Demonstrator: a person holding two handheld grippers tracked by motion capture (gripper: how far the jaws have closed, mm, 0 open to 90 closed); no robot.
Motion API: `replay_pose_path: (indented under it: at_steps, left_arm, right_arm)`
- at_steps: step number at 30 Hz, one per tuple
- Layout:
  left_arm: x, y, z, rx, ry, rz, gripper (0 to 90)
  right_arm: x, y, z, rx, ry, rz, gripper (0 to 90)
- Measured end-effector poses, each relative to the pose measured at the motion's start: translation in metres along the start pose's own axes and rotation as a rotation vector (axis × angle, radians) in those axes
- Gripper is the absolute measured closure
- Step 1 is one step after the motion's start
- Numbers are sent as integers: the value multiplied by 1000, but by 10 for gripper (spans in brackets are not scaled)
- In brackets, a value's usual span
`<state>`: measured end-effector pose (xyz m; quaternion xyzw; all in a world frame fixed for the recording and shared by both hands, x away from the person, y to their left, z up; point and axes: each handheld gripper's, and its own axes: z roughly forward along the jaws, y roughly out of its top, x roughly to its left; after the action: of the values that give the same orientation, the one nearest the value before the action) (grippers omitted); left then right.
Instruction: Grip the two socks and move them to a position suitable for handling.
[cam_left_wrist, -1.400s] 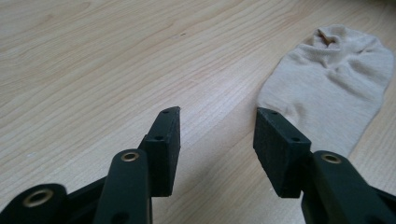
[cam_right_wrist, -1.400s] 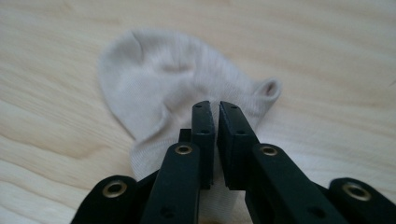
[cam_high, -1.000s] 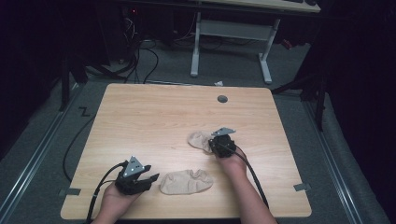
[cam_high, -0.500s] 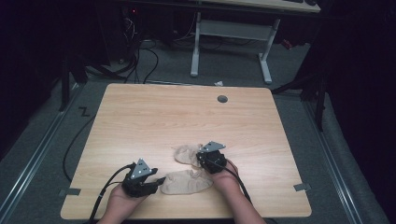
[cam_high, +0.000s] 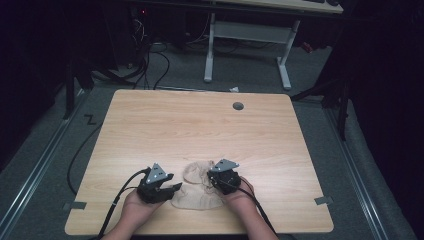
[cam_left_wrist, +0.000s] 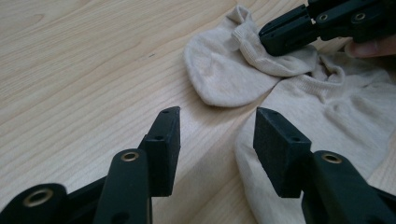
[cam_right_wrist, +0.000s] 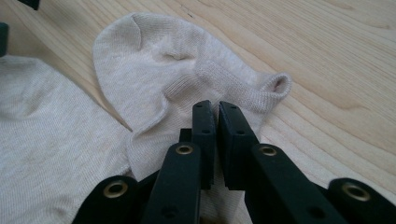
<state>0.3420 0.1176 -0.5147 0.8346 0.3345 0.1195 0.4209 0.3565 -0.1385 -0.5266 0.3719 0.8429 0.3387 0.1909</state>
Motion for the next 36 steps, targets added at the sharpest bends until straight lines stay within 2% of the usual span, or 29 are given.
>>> replay_pose_path:
  at_steps: [3, 6, 8, 9, 11, 13, 14, 16, 18, 19, 20, 22, 26, 27, 28, 29, 30, 32, 33, 34, 36]
  left_arm:
    - [6, 4, 4, -17, -10, -26, 519]
    - [11, 6, 13, -10, -16, -47, 519]
    - [13, 7, 20, 11, -19, -41, 518]
    - [12, 9, 25, 18, -6, -18, 518]
    - [12, 11, 26, 14, 3, -8, 517]
    - [13, 13, 28, 9, 14, 1, 517]
    - [14, 14, 29, 8, 14, -3, 517]
    - [16, 15, 32, 6, 12, -11, 518]
    - [17, 16, 35, 8, 12, -12, 519]
    - [17, 17, 36, 9, 11, -16, 519]
    - [20, 18, 38, 6, -6, -46, 525]
    - [20, 19, 39, 0, -13, -56, 529]
    - [20, 23, 43, -2, -17, -50, 559]
    - [20, 24, 44, 0, -16, -50, 586]
    - [19, 24, 46, -6, -1, -44, 665]
    - [17, 24, 49, -4, 14, -37, 790]
    - [17, 24, 49, -4, 14, -37, 817]
    - [15, 24, 51, 12, 17, -25, 833]
    - [14, 23, 52, 22, 28, -13, 850]
    - [14, 23, 52, 22, 28, -13, 856]
    - [14, 24, 51, 16, 30, -21, 862]
  right_arm:
    - [-1, 1, 2, -5, -5, -8, 850]
    - [-5, 4, 5, -1, -24, -16, 841]
    - [-8, 5, 7, -1, -30, -6, 838]
    - [-9, 7, 7, -1, -32, 1, 791]
    - [-10, 8, 5, -6, -37, -3, 777]
    - [-10, 10, -7, -46, -54, 17, 744]
    - [-10, 10, -7, -46, -54, 17, 744]
    - [-8, 12, -20, -100, -48, 32, 720]
    - [-6, 12, -23, -110, -50, 26, 714]
    - [-4, 12, -26, -111, -46, 21, 707]
    - [0, 12, -27, -110, -36, 8, 682]
    - [2, 12, -26, -105, -33, 3, 672]
    - [9, 13, -18, -74, -6, -13, 648]
    - [12, 13, -15, -67, 1, -14, 643]
    - [14, 13, -13, -61, -2, -24, 642]
    - [19, 13, -6, -37, -8, -35, 646]
    - [21, 12, -3, -21, -16, -43, 661]
    - [22, 12, 1, -5, -32, -55, 674]
    - [23, 12, 6, 23, -43, -63, 761]
    - [23, 12, 6, 23, -43, -63, 761]
    - [22, 12, 4, 13, -43, -57, 872]
